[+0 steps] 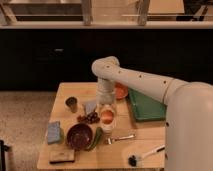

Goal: Place apple in paper cup

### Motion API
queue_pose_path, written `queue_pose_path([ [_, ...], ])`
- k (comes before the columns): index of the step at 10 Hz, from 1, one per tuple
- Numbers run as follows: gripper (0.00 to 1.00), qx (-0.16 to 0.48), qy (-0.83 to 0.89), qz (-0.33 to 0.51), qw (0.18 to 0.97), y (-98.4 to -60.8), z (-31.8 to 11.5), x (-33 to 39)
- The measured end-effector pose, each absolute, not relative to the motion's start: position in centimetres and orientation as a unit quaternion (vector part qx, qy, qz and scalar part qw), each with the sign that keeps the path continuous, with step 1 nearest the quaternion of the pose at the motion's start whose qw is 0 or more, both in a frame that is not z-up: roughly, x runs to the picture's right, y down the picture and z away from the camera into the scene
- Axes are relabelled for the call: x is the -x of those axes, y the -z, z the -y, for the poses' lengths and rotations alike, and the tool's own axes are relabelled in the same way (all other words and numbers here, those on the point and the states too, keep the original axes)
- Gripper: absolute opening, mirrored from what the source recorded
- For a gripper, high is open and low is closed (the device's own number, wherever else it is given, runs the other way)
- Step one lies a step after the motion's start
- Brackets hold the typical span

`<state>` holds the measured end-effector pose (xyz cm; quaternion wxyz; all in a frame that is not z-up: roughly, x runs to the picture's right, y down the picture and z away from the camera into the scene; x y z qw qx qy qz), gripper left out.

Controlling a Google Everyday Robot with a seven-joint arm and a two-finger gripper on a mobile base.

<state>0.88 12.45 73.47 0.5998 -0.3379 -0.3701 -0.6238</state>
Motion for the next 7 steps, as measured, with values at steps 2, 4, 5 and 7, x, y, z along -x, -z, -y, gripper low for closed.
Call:
queue_pose_path([
  [2,0.80,0.340,0.621,0.373,0.600,-73.58,-12.64,-1.41],
  [4,0.80,0.341,0.621,0.376,0.597,-73.50,-12.69,-1.42],
  [5,0.80,0.341,0.622,0.377,0.595,-73.42,-12.72,-1.34],
  [7,0.80,0.341,0.621,0.381,0.594,-73.29,-12.72,-1.33],
])
